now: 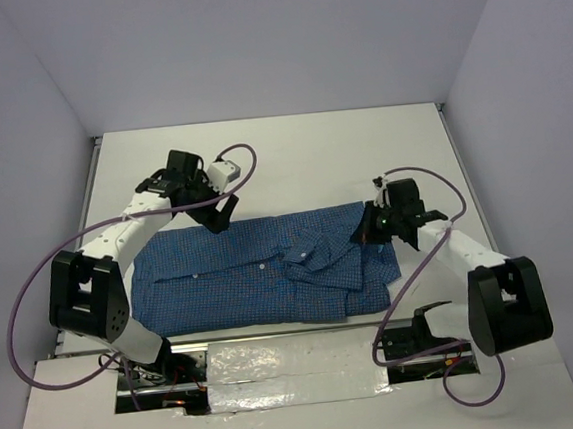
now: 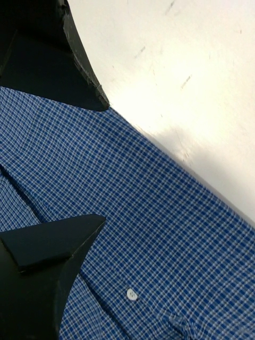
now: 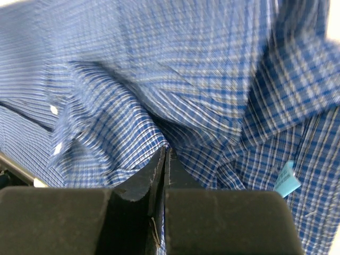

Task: Fold and stack the long sleeve shirts
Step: Fold the shirt

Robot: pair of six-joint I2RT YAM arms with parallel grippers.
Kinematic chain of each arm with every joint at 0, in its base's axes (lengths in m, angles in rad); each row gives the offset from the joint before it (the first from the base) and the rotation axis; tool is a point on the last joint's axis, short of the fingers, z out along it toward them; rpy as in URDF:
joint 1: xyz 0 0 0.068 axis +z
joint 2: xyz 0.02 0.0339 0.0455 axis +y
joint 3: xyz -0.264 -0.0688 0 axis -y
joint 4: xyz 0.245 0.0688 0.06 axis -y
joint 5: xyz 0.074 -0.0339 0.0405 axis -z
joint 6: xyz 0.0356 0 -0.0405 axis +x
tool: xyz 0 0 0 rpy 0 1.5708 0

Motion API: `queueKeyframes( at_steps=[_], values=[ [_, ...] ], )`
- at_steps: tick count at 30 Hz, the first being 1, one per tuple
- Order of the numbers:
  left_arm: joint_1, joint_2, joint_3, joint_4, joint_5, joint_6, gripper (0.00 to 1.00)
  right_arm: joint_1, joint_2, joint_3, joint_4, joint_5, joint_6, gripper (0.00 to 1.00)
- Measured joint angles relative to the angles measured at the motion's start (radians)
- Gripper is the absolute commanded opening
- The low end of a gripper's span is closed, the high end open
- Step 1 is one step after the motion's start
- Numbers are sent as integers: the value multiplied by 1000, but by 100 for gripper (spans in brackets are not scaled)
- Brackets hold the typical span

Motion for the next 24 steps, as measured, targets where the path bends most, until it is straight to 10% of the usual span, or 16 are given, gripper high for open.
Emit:
queueKeyframes(
  at_steps=[7,13,24],
  values=[
    [12,-17,0,0,-11,8,92,0,-40,34,63,4,-59,4],
    [12,-17,0,-2,-12,25,92,0,140,120,45,31,-106,55],
    [53,-61,-13,3,-34,20,93,76,-184,219,-155,205,106,61]
  ],
)
